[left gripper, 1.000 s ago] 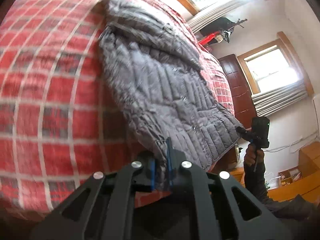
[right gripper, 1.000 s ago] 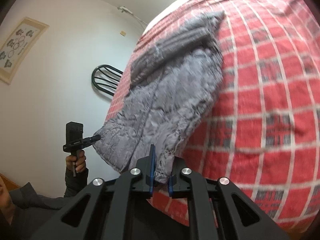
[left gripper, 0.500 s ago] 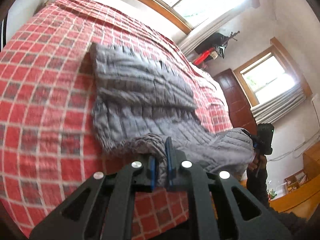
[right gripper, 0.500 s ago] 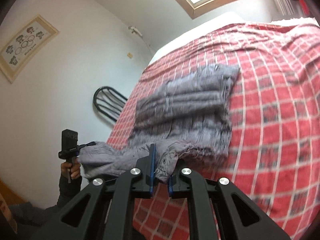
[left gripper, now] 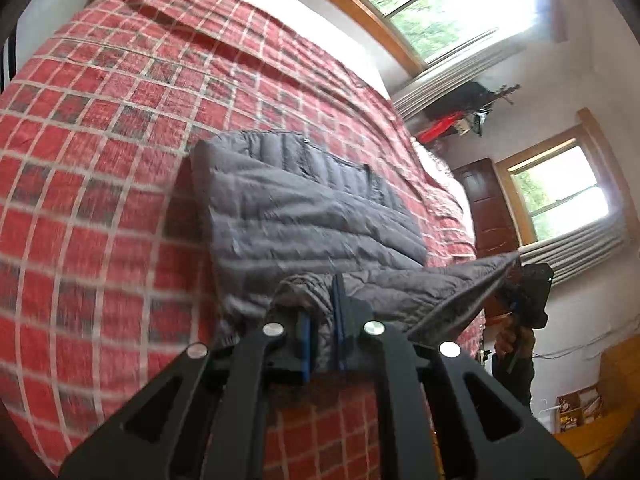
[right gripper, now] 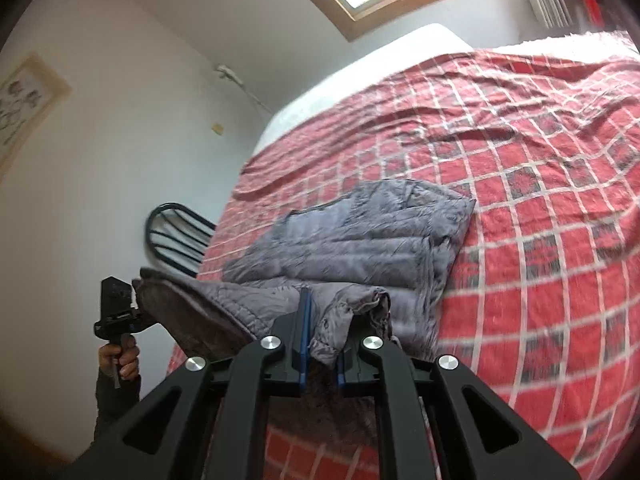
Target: Fold large clothes
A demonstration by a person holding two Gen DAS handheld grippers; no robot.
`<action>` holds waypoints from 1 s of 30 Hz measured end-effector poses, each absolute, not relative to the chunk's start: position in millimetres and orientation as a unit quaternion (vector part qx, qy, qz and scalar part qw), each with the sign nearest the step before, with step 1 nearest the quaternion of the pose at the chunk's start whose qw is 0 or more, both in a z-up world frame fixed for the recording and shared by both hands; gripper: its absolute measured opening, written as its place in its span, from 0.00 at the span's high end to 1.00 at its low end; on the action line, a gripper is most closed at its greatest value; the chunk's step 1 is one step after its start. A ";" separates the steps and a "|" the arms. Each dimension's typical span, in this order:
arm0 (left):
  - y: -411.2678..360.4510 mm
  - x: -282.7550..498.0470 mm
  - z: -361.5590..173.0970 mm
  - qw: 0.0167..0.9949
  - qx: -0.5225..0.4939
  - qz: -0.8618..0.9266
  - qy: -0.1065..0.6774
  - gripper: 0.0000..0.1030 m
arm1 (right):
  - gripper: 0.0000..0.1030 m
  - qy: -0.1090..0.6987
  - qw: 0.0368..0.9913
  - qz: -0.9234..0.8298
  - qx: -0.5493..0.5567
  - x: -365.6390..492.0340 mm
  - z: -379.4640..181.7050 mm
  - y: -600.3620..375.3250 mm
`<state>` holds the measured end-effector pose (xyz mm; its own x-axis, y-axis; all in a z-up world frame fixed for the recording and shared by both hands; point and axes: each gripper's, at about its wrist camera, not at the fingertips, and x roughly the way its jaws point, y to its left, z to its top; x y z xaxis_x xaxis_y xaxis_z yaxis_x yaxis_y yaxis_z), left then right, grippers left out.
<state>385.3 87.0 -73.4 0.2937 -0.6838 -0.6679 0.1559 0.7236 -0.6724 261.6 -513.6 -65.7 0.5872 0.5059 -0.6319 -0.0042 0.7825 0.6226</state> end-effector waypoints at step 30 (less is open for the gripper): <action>133.8 473.4 -161.7 0.639 -0.496 -0.321 0.493 0.11 | 0.06 0.465 0.754 0.211 0.414 338.0 -132.1 -569.5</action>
<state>473.4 133.8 -161.7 0.3074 -0.8990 -0.3119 -0.0794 0.3024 -0.9499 338.0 -569.5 -132.1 0.4792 0.7023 -0.5264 0.0665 0.5690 0.8196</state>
